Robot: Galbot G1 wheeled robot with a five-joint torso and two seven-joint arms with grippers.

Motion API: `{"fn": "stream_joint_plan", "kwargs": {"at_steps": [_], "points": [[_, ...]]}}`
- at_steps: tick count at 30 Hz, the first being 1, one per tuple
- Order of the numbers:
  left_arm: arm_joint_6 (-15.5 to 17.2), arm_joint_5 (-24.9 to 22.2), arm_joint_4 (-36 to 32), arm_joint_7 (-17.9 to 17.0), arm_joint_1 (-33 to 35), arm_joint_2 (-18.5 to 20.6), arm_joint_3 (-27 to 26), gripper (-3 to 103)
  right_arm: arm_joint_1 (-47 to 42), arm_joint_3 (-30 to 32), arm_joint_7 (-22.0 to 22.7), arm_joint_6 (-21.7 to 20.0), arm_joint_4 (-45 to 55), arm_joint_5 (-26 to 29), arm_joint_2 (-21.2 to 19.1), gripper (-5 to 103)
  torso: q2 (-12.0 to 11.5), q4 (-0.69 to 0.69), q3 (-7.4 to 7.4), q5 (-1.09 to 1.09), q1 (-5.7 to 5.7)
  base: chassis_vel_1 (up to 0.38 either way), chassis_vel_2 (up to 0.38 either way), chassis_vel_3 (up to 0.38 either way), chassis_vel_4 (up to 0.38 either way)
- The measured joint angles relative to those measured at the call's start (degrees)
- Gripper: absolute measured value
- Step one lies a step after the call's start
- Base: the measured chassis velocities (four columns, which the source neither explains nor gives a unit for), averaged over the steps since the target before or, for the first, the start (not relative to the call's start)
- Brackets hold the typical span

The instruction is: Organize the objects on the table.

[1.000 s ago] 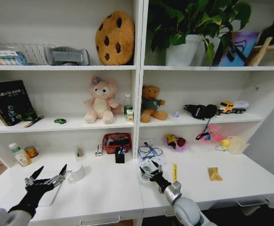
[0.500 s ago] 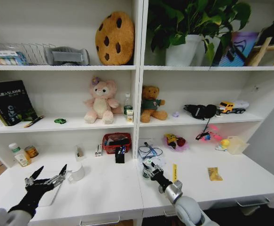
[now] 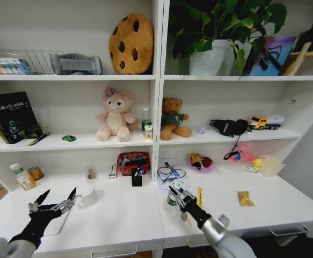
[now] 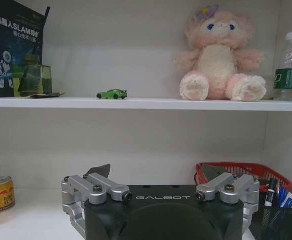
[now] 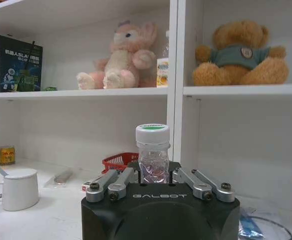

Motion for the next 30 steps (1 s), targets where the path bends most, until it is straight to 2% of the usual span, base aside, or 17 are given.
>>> {"fn": "stream_joint_plan", "kwargs": {"at_steps": [2,3,6,7,10,11,15,17,20,22,23,26,27,30], "points": [[0.00,0.00,0.00,0.00,0.00,0.00,0.00,100,-9.30,2.05,1.48,2.79,3.80,-6.93,3.70,24,0.01,0.00,0.00,-0.01,0.00,0.000,0.000,0.000,0.000],[0.00,0.00,0.00,0.00,0.00,0.00,0.00,100,-9.30,2.05,1.48,2.79,3.80,-6.93,3.70,24,0.01,0.00,0.00,-0.01,0.00,0.000,0.000,0.000,0.000],[0.00,0.00,0.00,0.00,0.00,0.00,0.00,100,-20.81,3.89,2.87,8.79,3.91,-13.89,9.58,24,0.01,-0.01,-0.01,-0.01,0.00,0.000,0.000,0.000,0.000],[0.00,0.00,0.00,0.00,0.00,0.00,0.00,100,-20.81,3.89,2.87,8.79,3.91,-13.89,9.58,24,0.01,-0.01,-0.01,-0.01,0.00,0.000,0.000,0.000,0.000],[0.00,0.00,0.00,0.00,0.00,0.00,0.00,100,-27.99,4.99,5.47,15.15,0.75,-18.22,11.59,24,0.01,0.04,0.00,0.00,0.00,0.000,0.000,0.000,0.000],[0.00,0.00,0.00,0.00,0.00,0.00,0.00,100,-27.99,4.99,5.47,15.15,0.75,-18.22,11.59,24,0.01,0.04,0.00,0.00,0.00,0.000,0.000,0.000,0.000],[0.00,0.00,0.00,0.00,0.00,0.00,0.00,100,-36.50,5.44,6.82,23.99,-3.95,-23.91,14.40,24,0.01,0.01,0.00,-0.01,0.00,0.000,0.000,0.000,0.000],[0.00,0.00,0.00,0.00,0.00,0.00,0.00,100,-37.72,4.97,7.27,25.51,-6.43,-24.82,14.76,24,0.01,0.01,0.00,-0.01,0.00,0.000,0.000,0.000,0.000],[0.00,0.00,0.00,0.00,0.00,0.00,0.00,100,-37.67,4.59,7.86,26.64,-11.48,-25.12,15.01,24,0.01,0.01,0.00,-0.01,0.00,0.000,0.000,0.000,0.000],[0.00,0.00,0.00,0.00,0.00,0.00,0.00,100,-34.10,4.36,8.56,27.09,-20.03,-24.58,14.71,24,0.00,0.00,0.00,0.02,0.00,0.000,0.000,0.000,0.000],[0.00,0.00,0.00,0.00,0.00,0.00,0.00,100,-34.10,4.36,8.56,27.09,-20.03,-24.58,14.71,24,0.00,0.00,0.00,0.02,0.00,0.000,0.000,0.000,0.000],[0.00,0.00,0.00,0.00,0.00,0.00,0.00,100,-26.32,4.43,7.89,27.08,-30.28,-23.34,13.87,24,-0.01,0.02,0.01,0.01,0.00,0.000,0.000,0.000,0.000],[0.00,0.00,0.00,0.00,0.00,0.00,0.00,100,-26.32,4.43,7.89,27.08,-30.28,-23.34,13.87,24,-0.01,0.02,0.01,0.01,0.00,0.000,0.000,0.000,0.000],[0.00,0.00,0.00,0.00,0.00,0.00,0.00,100,-17.32,3.97,5.38,25.64,-41.05,-20.71,13.89,24,-0.01,0.00,0.01,0.01,0.00,0.000,0.000,0.000,0.000]]}}
